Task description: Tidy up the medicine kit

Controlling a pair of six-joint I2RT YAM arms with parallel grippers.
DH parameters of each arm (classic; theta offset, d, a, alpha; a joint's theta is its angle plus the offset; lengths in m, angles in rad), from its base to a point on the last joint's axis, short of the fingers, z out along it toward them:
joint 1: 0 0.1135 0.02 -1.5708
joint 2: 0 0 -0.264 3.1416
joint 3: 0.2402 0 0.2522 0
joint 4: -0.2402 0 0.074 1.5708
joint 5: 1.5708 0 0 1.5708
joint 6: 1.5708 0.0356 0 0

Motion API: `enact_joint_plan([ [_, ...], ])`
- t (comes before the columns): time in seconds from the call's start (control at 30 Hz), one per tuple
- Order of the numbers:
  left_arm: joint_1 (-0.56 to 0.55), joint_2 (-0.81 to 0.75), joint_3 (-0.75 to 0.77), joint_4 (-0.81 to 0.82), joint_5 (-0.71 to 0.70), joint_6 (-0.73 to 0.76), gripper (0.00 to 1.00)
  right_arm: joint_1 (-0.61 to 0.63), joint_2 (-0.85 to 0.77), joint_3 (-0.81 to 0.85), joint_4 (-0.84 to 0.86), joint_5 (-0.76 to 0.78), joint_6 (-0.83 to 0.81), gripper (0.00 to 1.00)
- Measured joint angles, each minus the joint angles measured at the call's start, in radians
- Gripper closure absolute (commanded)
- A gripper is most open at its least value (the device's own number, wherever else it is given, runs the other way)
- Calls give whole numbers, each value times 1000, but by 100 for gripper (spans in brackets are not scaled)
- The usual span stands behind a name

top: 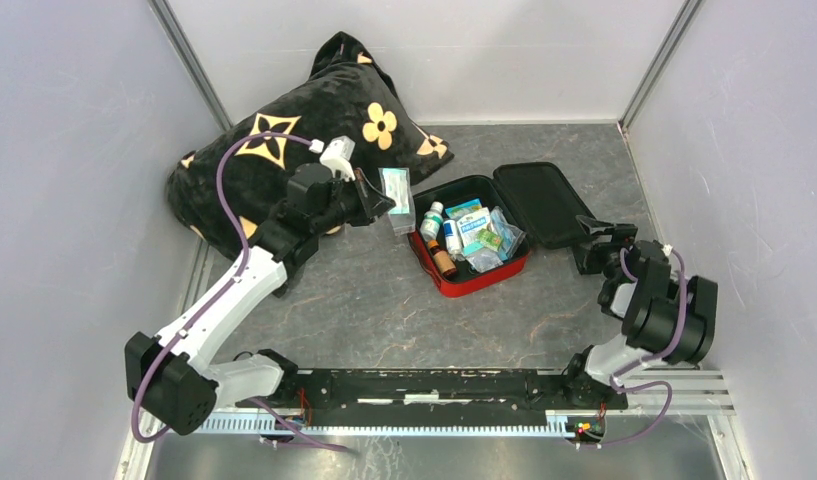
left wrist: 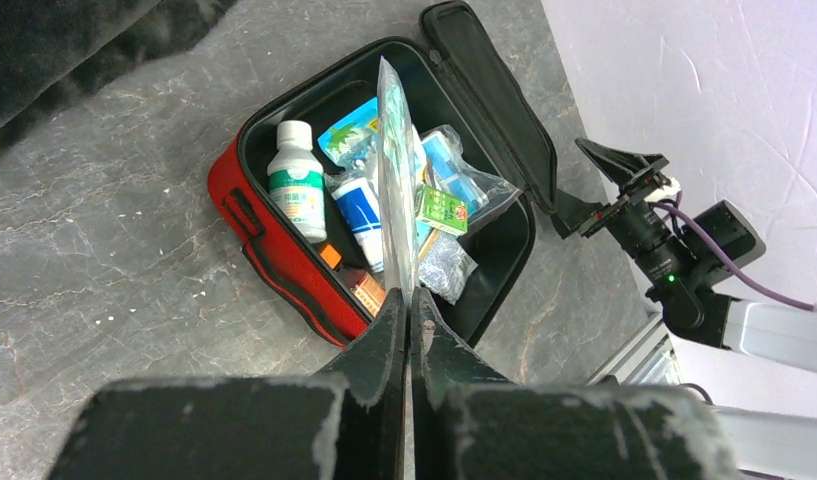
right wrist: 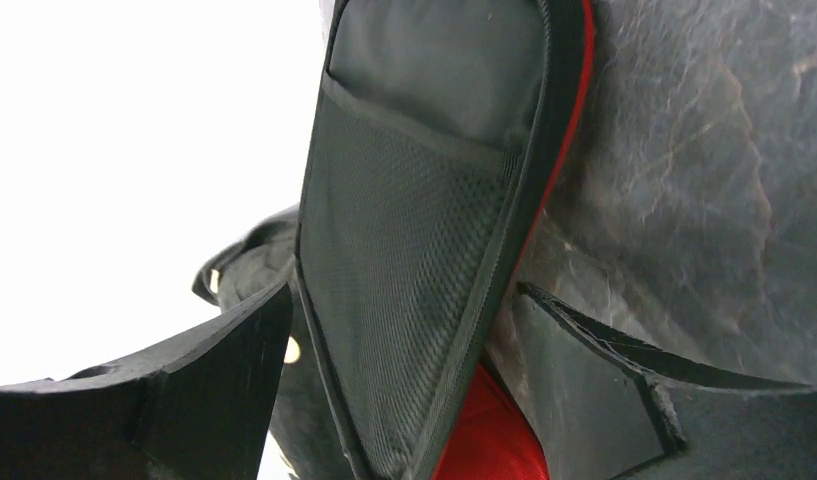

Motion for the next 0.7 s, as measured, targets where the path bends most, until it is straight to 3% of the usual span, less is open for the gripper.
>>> enact_joint_plan([
  [0.2, 0, 24, 24, -35, -1, 3, 98, 0, 178, 74, 88, -10, 92, 19],
  [0.27, 0, 24, 31, -44, -1, 4, 98, 0, 213, 106, 97, -10, 100, 27],
  [0.37, 0, 24, 41, -47, -1, 4, 98, 0, 286, 179, 126, -22, 103, 51],
  [0.53, 0, 29, 45, -55, -2, 9, 98, 9, 402, 269, 282, -68, 134, 58],
  [0.7, 0, 43, 51, -66, -2, 14, 98, 35, 420, 345, 365, -108, 98, 67],
])
